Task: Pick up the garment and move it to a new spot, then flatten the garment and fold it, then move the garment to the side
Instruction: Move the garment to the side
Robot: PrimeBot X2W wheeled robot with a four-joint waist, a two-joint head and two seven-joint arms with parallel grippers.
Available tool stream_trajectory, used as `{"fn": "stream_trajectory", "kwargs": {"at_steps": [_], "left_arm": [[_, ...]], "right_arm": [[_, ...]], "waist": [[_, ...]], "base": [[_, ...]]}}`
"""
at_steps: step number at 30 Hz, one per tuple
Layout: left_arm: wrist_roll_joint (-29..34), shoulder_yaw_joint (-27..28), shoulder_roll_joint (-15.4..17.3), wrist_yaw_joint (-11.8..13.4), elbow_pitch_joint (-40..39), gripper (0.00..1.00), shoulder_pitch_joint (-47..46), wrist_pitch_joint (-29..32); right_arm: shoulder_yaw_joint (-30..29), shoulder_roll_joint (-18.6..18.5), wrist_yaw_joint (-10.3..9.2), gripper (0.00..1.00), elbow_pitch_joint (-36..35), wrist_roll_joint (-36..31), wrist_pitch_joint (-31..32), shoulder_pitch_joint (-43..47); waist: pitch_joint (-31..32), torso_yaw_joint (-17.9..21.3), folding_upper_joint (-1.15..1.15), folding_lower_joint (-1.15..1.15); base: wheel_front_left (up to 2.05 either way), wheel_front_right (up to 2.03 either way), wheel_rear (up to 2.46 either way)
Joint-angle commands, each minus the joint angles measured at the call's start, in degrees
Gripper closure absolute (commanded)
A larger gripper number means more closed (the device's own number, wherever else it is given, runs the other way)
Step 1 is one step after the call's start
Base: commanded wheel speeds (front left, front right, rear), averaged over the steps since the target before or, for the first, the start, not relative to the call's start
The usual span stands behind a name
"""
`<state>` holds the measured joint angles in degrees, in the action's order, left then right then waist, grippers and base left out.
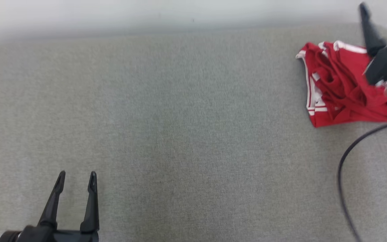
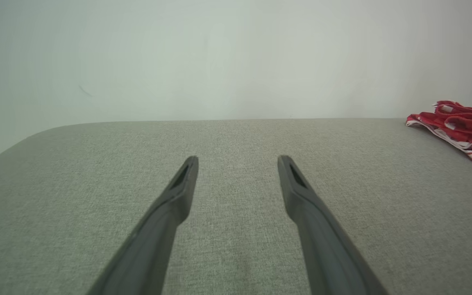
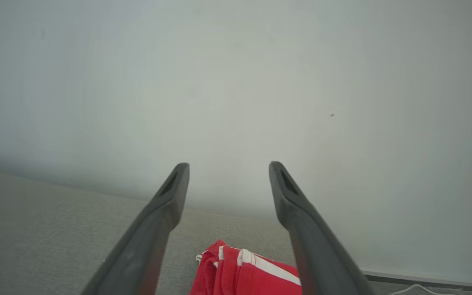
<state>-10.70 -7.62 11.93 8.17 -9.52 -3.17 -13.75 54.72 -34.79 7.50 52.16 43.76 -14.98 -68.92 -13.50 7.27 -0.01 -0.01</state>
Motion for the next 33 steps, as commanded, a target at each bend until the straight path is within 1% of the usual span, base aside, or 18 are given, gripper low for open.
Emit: {"fn": "stream_trajectory", "kwargs": {"at_steps": [1,4,5,7,11,17,19,21,23,25,28,31,33], "left_arm": [[-0.5,0.4,-0.4,0.3,0.6,0.0,1.7,-0.5],[-1.0,0.9,-0.7,0.6,1.0,0.0,3.0,-1.0],[-1.0,0.9,-0.7,0.6,1.0,0.0,3.0,-1.0],[-1.4,1.1,-0.9,0.8,1.2,0.0,3.9,-1.0],[-1.6,0.9,-1.3,0.4,1.9,0.0,5.4,-1.3],[-1.7,0.6,-2.2,0.2,2.6,0.0,7.0,-1.5],[-1.6,0.5,-2.4,0.2,2.7,0.0,7.0,-1.5],[-1.4,0.3,-2.5,0.1,2.9,0.0,6.9,-1.5],[-1.3,0.4,-2.7,0.3,2.9,0.0,6.9,-1.5],[-1.2,0.6,-2.7,0.4,3.1,0.0,7.1,-1.5],[-0.9,0.4,-2.7,0.1,3.5,0.0,6.7,-1.5],[-1.0,0.7,-2.9,0.3,3.6,0.0,6.9,-1.5],[-1.1,0.8,-2.9,0.4,3.8,0.0,7.3,-1.5]], "right_arm": [[-3.8,1.2,-0.02,0.0,-2.6,-1.7,-0.2,4.5],[-11.5,3.1,-0.01,0.0,-6.9,-5.2,-0.2,10.8],[-11.5,3.1,-0.01,0.0,-6.9,-5.2,-0.2,10.8],[-16.3,4.6,-0.01,0.0,-9.7,-8.4,-0.2,15.6],[-25.3,8.0,-0.01,0.0,-16.4,-15.3,-0.2,25.5],[-35.8,13.3,-0.01,0.0,-27.3,-23.2,-0.2,39.8],[-39.3,15.0,-0.01,0.0,-31.1,-27.0,-0.2,44.0],[-44.0,17.9,-0.01,0.0,-34.6,-30.2,-0.2,48.5],[-47.6,21.5,-0.01,0.0,-38.7,-33.7,-0.2,53.1],[-49.6,24.3,-0.01,0.0,-42.4,-36.8,0.4,57.1],[-51.4,28.1,-0.01,0.0,-47.0,-39.6,1.7,62.7],[-50.8,30.1,-0.01,0.0,-50.3,-40.9,2.6,66.9],[-49.9,30.7,-0.01,0.0,-51.9,-41.4,3.2,69.1]], "waist": [[3.5,-0.6,0.01,0.01],[5.2,-0.7,0.01,0.01],[5.2,-0.7,0.01,0.01],[6.2,-0.7,0.01,0.01],[8.3,-1.3,0.01,0.01],[10.1,-2.3,0.01,0.01],[10.5,-2.5,0.01,0.01],[11.2,-3.1,0.01,0.01],[11.8,-3.7,0.01,0.01],[12.1,-4.0,0.01,0.01],[12.6,-4.7,0.01,0.01],[13.1,-4.8,0.01,0.01],[13.4,-5.0,0.01,0.01]], "base": [[0.0,0.0,0.0],[0.0,0.0,0.0],[0.0,0.0,0.0],[0.0,0.0,0.0],[0.0,0.0,0.0],[0.0,0.0,0.0],[0.0,0.0,0.0],[0.0,0.0,0.0],[0.0,0.0,0.0],[0.0,0.0,0.0],[0.0,0.0,0.0],[0.0,0.0,0.0],[0.0,0.0,0.0]]}}
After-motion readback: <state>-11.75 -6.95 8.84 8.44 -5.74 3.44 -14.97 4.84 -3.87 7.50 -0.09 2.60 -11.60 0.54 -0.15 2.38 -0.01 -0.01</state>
